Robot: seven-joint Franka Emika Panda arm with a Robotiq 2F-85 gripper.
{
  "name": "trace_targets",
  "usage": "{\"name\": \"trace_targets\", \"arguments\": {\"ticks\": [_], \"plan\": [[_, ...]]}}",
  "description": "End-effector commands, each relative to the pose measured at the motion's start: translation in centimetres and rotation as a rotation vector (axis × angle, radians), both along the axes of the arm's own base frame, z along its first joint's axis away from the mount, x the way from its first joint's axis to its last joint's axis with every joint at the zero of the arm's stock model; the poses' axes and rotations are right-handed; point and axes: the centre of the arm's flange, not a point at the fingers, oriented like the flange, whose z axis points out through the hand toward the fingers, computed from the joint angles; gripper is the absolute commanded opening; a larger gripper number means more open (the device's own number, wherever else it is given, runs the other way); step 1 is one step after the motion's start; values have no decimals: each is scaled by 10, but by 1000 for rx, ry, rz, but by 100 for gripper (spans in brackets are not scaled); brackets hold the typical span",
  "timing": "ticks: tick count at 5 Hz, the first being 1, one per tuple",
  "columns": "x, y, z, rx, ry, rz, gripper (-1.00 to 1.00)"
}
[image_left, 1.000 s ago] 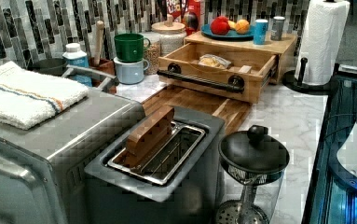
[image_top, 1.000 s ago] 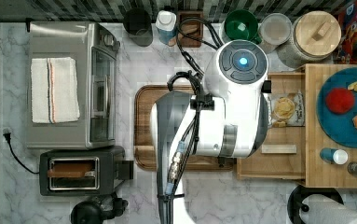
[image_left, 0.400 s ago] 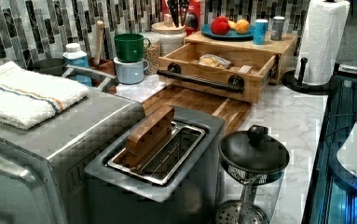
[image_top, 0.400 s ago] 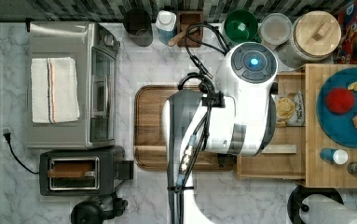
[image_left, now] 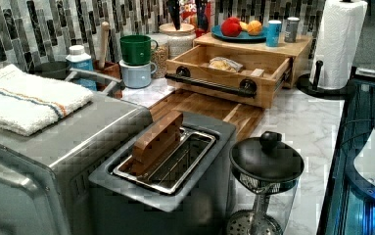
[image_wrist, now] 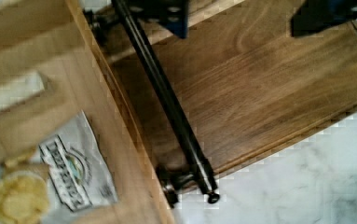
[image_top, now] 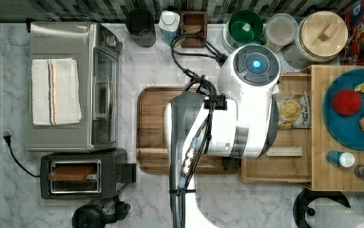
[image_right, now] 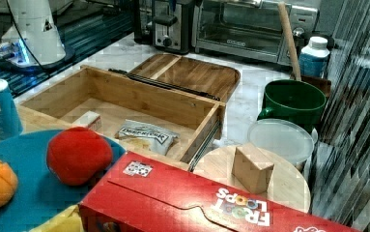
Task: Close the drawer.
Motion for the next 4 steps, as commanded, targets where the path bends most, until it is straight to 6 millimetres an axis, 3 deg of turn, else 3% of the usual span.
{"name": "trace_targets", "arguments": {"ticks": [1, 2, 4], "plan": [[-17, 81, -21, -80, -66, 360, 1], [-15, 84, -37, -66, -46, 419, -100], [-15, 109, -77, -128, -42, 501, -100]]}}
